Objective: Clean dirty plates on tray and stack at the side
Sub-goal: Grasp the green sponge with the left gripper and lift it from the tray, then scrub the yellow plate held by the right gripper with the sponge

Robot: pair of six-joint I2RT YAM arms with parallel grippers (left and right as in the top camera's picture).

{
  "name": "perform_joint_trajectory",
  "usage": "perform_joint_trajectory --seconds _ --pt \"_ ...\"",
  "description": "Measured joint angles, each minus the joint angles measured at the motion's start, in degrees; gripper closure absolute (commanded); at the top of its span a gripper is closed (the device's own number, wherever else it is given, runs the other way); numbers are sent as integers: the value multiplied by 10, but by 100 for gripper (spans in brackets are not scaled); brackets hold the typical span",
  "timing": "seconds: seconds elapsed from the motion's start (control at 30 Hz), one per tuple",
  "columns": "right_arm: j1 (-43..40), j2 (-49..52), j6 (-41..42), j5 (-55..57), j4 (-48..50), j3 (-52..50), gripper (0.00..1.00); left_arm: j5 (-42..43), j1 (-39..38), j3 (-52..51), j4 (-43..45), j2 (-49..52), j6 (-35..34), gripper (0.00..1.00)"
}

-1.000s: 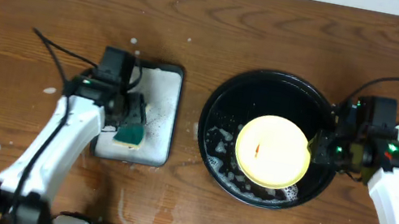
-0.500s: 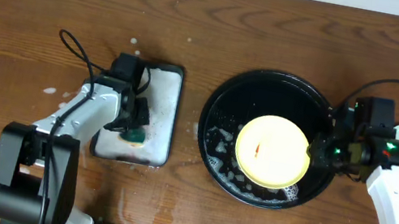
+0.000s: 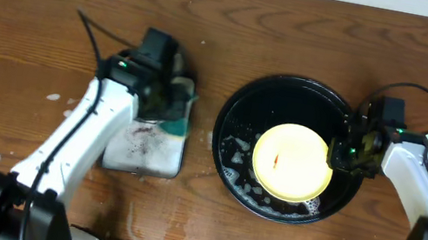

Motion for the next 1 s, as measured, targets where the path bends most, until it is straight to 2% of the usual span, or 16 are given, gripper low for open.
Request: perform_joint_trajectory --seconds 0.13,0.4,0.67,0.83,1.0 --pt "0 44 -10 -27 23 0 99 60 -69 3 66 0 -41 93" --pt "-5 70 -17 -68 24 2 99 96 -203 3 210 61 -116 93" --pt "-5 72 -16 -72 23 3 99 97 -285 3 334 193 -175 93" --pt "-5 72 -16 -72 21 4 99 90 -297 5 334 256 -191 93" --pt "-5 74 -16 -81 16 4 99 -19 -299 34 221 246 -186 93"
